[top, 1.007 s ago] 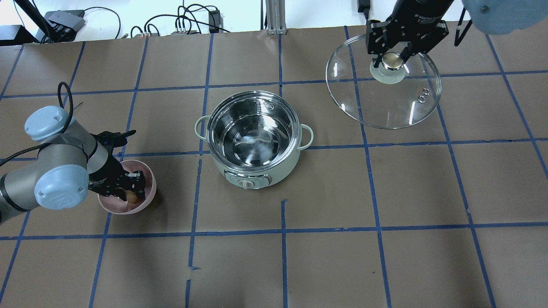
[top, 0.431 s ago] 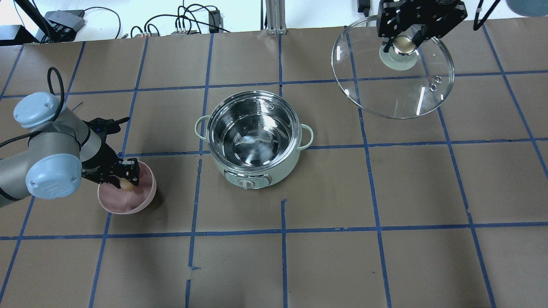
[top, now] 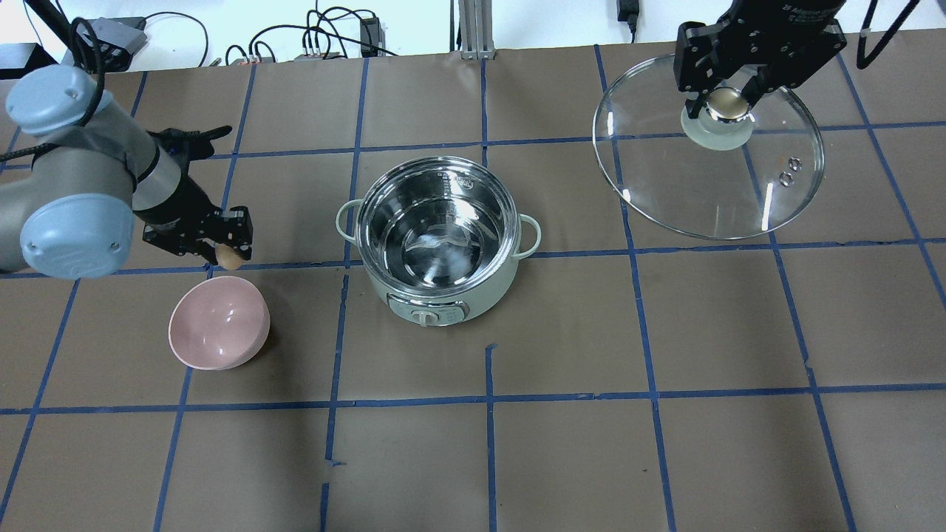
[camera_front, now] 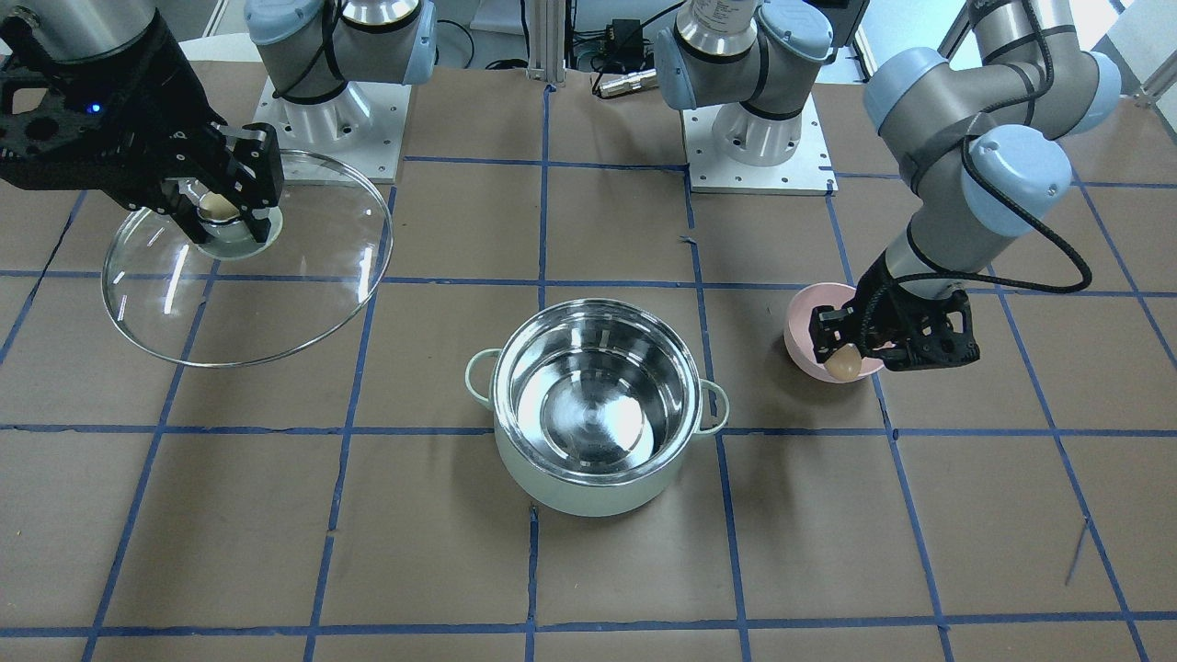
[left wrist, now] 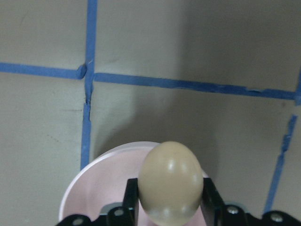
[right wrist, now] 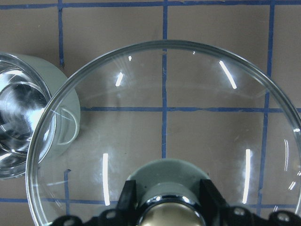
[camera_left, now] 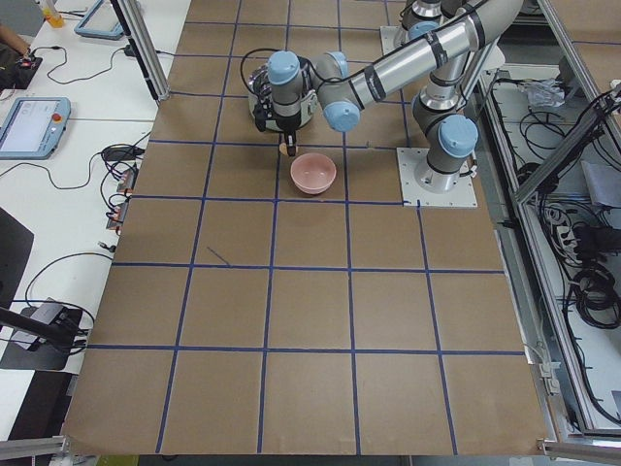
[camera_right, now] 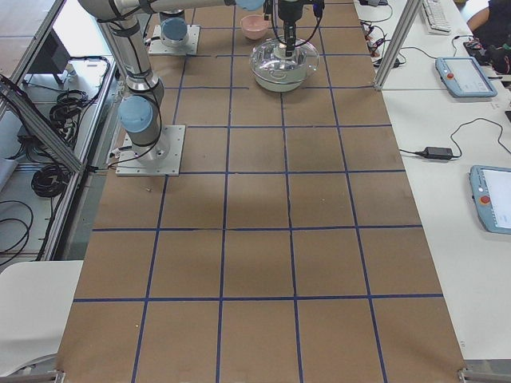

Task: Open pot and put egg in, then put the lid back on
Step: 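Lift the egg from the bowl with the left gripper and carry it over the pot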

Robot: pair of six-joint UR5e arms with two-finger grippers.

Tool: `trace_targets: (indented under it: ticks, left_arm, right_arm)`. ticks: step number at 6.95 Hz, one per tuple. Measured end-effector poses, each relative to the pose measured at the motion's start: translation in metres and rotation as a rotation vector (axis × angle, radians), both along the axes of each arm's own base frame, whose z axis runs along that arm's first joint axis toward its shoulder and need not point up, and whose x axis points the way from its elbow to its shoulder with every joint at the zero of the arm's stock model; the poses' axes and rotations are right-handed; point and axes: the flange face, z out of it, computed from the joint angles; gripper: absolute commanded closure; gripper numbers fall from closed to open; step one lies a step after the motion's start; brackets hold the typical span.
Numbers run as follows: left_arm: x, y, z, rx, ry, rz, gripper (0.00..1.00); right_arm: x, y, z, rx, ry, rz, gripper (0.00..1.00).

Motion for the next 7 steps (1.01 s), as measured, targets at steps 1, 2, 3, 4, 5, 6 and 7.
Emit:
trace_targets:
  ticks: [1,2,3,4,5,6,7]
  left_arm:
    - [-0.047,-0.006,0.015,-0.027,0.006,0.000,0.98]
    - [-0.090,-0.006,0.020,-0.051,0.010,-0.013,0.98]
    - [-0.127,-0.007,0.019,-0.084,0.016,-0.023,0.98]
    - [-0.161,-0.005,0.011,-0.100,0.022,-0.040,0.98]
    - [-0.186,-0.001,0.000,-0.095,0.020,-0.062,0.95]
    - [-0.198,0.002,-0.008,-0.093,0.013,-0.078,0.62]
    - [-0.202,0.002,-0.011,-0.094,0.007,-0.084,0.20]
  right_arm:
    - [0.001,0.003,0.000,0.002,-0.001,0.004,0.91]
    - [0.002,0.004,0.000,0.004,-0.004,0.005,0.91]
    - [0.002,0.004,-0.001,0.006,-0.008,0.004,0.91]
    - [0.002,0.004,-0.002,0.008,-0.010,0.003,0.91]
    - [0.002,0.004,-0.002,0.010,-0.012,0.002,0.91]
    - [0.001,0.004,-0.003,0.011,-0.013,0.002,0.91]
    - [0.001,0.004,-0.004,0.012,-0.014,0.001,0.91]
